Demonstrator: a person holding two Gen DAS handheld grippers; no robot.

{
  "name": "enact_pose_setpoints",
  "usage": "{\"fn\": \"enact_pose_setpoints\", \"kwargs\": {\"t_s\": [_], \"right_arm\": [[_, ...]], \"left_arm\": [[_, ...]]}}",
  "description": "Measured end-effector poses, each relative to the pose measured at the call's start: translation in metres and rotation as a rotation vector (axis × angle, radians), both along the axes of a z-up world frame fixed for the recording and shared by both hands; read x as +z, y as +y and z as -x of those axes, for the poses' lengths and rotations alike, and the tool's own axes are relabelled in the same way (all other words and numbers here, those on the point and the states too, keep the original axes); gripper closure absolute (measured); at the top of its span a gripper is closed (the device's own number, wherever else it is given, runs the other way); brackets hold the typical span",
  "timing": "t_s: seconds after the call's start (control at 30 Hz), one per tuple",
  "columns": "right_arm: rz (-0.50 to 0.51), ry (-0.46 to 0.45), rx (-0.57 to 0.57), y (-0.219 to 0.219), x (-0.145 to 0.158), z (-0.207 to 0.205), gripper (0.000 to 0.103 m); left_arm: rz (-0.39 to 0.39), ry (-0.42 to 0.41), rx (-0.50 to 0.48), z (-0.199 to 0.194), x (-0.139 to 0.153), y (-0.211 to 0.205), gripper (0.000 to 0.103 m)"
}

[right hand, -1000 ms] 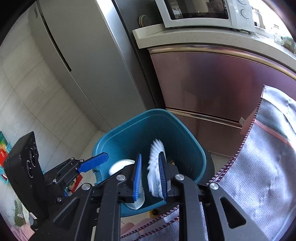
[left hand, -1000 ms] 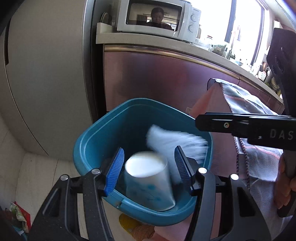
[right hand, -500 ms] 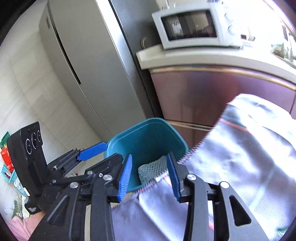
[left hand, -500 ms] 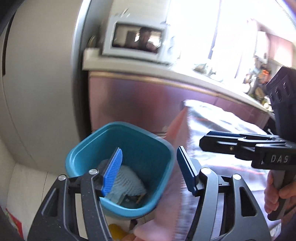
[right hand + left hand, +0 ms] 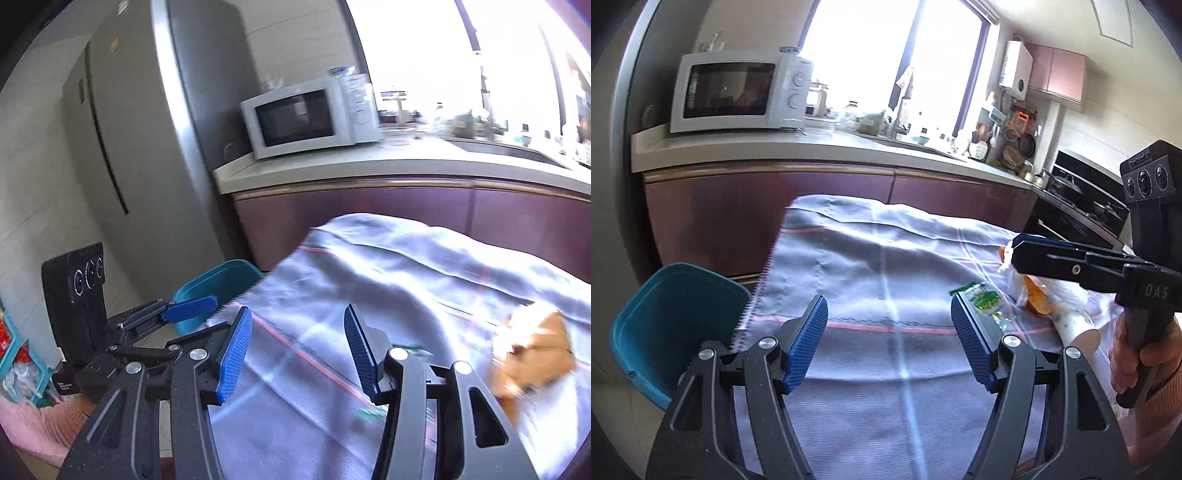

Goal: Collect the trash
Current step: 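Return to the table and grasp another foam net with the right gripper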

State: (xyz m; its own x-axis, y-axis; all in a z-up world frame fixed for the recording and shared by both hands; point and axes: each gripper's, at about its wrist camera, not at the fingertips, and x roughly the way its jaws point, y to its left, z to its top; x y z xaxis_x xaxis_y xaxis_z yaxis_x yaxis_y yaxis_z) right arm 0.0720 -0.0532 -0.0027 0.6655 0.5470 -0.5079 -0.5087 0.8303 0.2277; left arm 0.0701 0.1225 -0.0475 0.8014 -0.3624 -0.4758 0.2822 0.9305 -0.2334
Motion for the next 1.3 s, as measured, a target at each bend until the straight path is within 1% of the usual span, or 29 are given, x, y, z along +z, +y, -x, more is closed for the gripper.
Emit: {"fn": "enact_pose_setpoints", "kwargs": {"t_s": [0.1, 0.17, 0.27, 0.47, 0.57, 0.77, 0.9, 1.0, 1.03, 1.17, 1.3], "right_arm": [[0.006, -0.002, -0.111, -0.039, -0.004, 0.011, 0.051], [-0.008, 0.009, -0.179, -0.065, -0.009, 0.015, 0.051], [-0.018, 0.026, -0.275, -0.098, -0.016, 0.019, 0.051], [-0.045, 0.064, -0.416, -0.154, -0.035, 0.030, 0.050], [-0.064, 0.089, -0.454, -0.168, -0.044, 0.030, 0.050], [-0.106, 0.121, -0.499, -0.190, -0.059, 0.025, 0.044], [-0.164, 0.168, -0.478, -0.198, -0.070, 0.017, 0.042], [-0.190, 0.181, -0.458, -0.198, -0.074, 0.013, 0.042], [-0.195, 0.184, -0.451, -0.198, -0.075, 0.013, 0.043], [-0.208, 0.184, -0.428, -0.197, -0.076, 0.014, 0.059], [-0.209, 0.186, -0.413, -0.198, -0.077, 0.015, 0.070]], "left_arm": [[-0.009, 0.021, -0.063, 0.003, -0.007, -0.032, 0.034], [-0.011, 0.037, -0.101, 0.002, -0.012, -0.050, 0.034], [-0.013, 0.063, -0.145, -0.004, -0.021, -0.064, 0.034], [-0.018, 0.123, -0.200, -0.020, -0.033, -0.087, 0.034], [-0.025, 0.148, -0.210, -0.027, -0.037, -0.095, 0.035], [-0.024, 0.190, -0.224, -0.037, -0.042, -0.103, 0.035], [-0.020, 0.210, -0.236, -0.041, -0.042, -0.108, 0.035], [-0.017, 0.226, -0.250, -0.047, -0.043, -0.115, 0.035], [-0.019, 0.231, -0.255, -0.048, -0.044, -0.118, 0.035], [-0.030, 0.278, -0.264, -0.058, -0.050, -0.129, 0.037], [-0.044, 0.296, -0.280, -0.059, -0.052, -0.138, 0.045]]}}
